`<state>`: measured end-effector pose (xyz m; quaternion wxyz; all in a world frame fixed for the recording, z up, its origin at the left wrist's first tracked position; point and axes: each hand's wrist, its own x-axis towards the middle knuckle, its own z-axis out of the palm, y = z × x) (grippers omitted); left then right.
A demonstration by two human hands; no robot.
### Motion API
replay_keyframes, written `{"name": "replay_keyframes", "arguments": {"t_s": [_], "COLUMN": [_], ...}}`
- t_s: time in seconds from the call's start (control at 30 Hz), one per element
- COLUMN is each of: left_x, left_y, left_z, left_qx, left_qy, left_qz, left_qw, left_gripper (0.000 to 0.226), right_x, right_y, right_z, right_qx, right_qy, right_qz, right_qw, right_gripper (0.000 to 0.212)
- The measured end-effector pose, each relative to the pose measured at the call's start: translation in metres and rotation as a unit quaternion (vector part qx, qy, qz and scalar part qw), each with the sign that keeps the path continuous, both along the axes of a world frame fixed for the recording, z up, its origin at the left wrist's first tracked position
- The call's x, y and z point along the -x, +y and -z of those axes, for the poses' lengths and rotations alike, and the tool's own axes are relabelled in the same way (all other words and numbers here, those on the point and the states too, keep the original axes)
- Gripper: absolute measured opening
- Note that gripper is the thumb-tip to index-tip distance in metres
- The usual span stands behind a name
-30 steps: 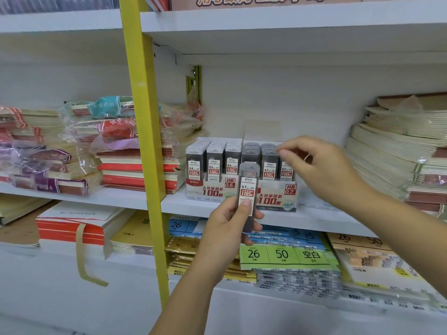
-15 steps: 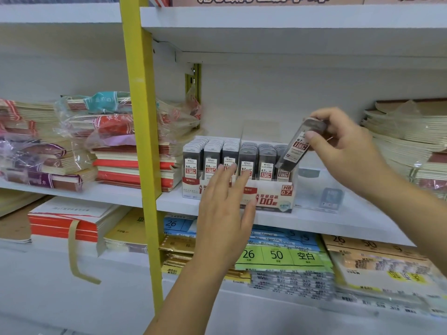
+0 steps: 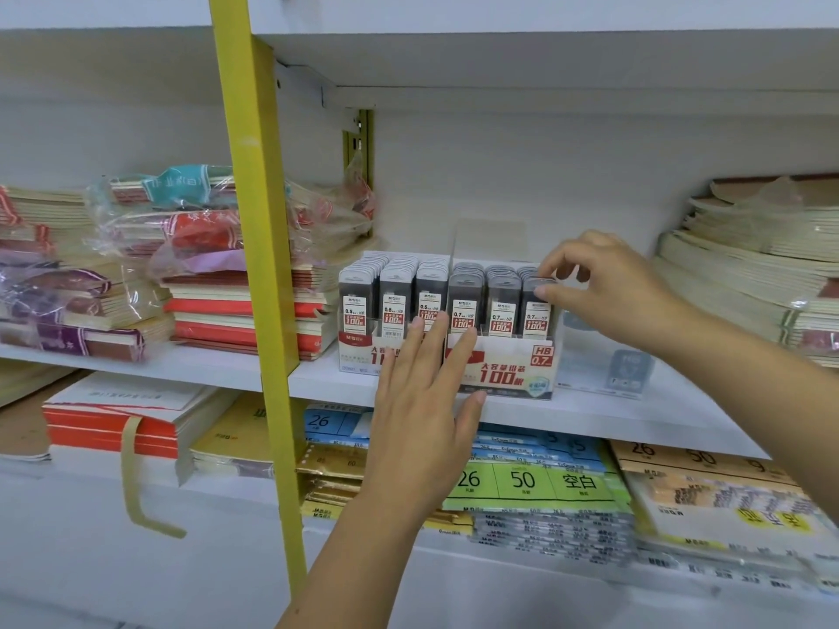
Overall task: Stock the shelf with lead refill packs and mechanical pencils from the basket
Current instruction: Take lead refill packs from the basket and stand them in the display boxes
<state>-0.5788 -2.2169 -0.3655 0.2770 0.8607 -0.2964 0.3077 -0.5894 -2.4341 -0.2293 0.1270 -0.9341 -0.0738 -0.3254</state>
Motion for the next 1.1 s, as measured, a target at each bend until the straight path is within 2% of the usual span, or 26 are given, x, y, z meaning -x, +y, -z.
{"name": "replay_keyframes", "arguments": {"t_s": [0.03, 0.2, 0.3, 0.4, 0.47, 0.53, 0.6, 0.67, 0.8, 0.87, 1.0, 1.1], "left_x": [-0.001, 0.001, 0.013, 0.032, 0.045, 0.056, 0.065, 0.072, 0.087, 0.093, 0.092, 0.083], "left_y": [0.000, 0.000, 0.003, 0.010, 0.016, 0.028, 0.044, 0.059, 0.067, 0.065, 0.058, 0.056], "left_z": [0.001, 0.000, 0.001, 0.012, 0.036, 0.077, 0.126, 0.176, 0.269, 0.310, 0.369, 0.401], "left_qx": [0.001, 0.015, 0.061, 0.122, 0.083, -0.008, -0.107, -0.171, -0.162, -0.136, -0.059, -0.057], "left_qy": [-0.001, 0.003, -0.015, -0.040, 0.010, 0.126, 0.254, 0.357, 0.510, 0.552, 0.618, 0.597], "left_qz": [0.002, 0.016, 0.022, 0.041, 0.075, 0.117, 0.131, 0.124, 0.081, 0.056, 0.061, 0.039], "left_qw": [1.000, 1.000, 0.998, 0.991, 0.994, 0.985, 0.952, 0.910, 0.841, 0.821, 0.782, 0.800], "left_gripper": [0.063, 0.064, 0.058, 0.040, 0.034, 0.032, 0.038, 0.042, 0.039, 0.036, 0.030, 0.036], "right_x": [0.000, 0.011, 0.037, 0.080, 0.105, 0.120, 0.131, 0.139, 0.155, 0.161, 0.162, 0.161], "right_y": [0.001, 0.005, 0.012, 0.021, 0.027, 0.028, 0.024, 0.020, 0.016, 0.018, 0.023, 0.024], "right_z": [0.003, 0.021, 0.032, 0.063, 0.101, 0.157, 0.226, 0.302, 0.434, 0.475, 0.528, 0.553], "right_qx": [0.020, 0.081, 0.022, -0.126, -0.224, -0.273, -0.295, -0.291, -0.268, -0.260, -0.241, -0.224], "right_qy": [-0.014, -0.082, -0.143, -0.150, -0.082, 0.020, 0.156, 0.294, 0.477, 0.513, 0.490, 0.475], "right_qz": [0.017, 0.078, 0.027, -0.080, -0.116, -0.101, -0.051, 0.003, 0.071, 0.091, 0.145, 0.166], "right_qw": [1.000, 0.990, 0.989, 0.977, 0.964, 0.956, 0.941, 0.911, 0.834, 0.813, 0.825, 0.835], "right_gripper": [0.007, 0.033, 0.032, 0.020, 0.015, 0.013, 0.012, 0.013, 0.030, 0.037, 0.050, 0.051]}}
